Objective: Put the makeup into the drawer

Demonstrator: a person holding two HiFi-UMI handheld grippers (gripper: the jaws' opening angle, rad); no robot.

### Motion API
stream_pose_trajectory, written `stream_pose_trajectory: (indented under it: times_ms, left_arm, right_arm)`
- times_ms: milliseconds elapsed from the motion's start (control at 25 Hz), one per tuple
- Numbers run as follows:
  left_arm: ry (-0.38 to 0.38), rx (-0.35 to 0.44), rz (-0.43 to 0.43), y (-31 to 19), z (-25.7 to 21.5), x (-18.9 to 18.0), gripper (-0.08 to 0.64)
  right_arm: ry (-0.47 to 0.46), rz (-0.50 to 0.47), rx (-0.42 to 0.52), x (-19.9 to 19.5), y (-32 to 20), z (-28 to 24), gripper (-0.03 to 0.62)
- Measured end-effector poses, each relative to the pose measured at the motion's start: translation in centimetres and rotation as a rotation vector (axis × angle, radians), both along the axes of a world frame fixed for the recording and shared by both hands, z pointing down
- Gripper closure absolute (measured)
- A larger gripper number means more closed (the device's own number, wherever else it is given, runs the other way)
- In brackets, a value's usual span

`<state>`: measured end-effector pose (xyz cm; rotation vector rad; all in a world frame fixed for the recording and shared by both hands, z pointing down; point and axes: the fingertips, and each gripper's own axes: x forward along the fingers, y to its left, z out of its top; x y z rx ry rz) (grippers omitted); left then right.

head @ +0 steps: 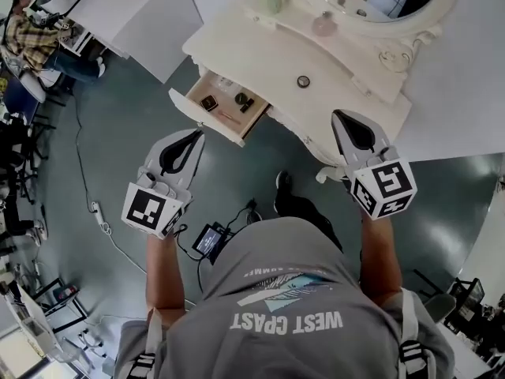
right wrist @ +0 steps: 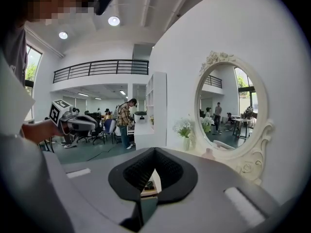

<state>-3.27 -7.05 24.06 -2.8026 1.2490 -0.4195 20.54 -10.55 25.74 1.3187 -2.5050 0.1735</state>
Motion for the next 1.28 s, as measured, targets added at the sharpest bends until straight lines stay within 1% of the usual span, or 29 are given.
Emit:
stream_pose_trajectory:
  times_ms: [160,440,640,800,960,1200,1280]
  left_arm:
    - [0.005,-0.004,-0.047,-3.8,0.0,1.2,0.557]
    - [-0.034,-0.018,-0.128,-8.0,0.7,2.7,0.557]
    - [-0.062,-0.049,-0.178,-9.1,1.8,2.5,0.557]
    - [-0.065,-0.081,-0.208,-10.3,3.0,1.6,0.557]
    - [-0.050,-0.114,-0.205,-11.6,5.2,1.0,0.557]
    - [-0.031,-0.142,-0.170,-14.3,7.7,0.7,0.557]
    - [-0.023,-0.153,-0.163,-15.1,8.6,0.4,0.557]
  right_arm:
    - [-0.001,-0.034,-0.010,0.9,-5.3,1.1,0.591]
    - [0.007,-0.090,-0.040,2.5,-12.4,4.2,0.591]
    - [0.024,-0.098,-0.105,3.4,-15.8,8.4,0.591]
    - [0.049,-0.096,-0.162,3.3,-18.1,11.8,0.591]
    - [0.092,-0.085,-0.220,3.2,-19.6,16.1,0.589]
    - [0.138,-0.071,-0.314,2.6,-21.1,22.2,0.587]
    - [0.149,-0.066,-0.344,2.4,-21.6,24.1,0.571]
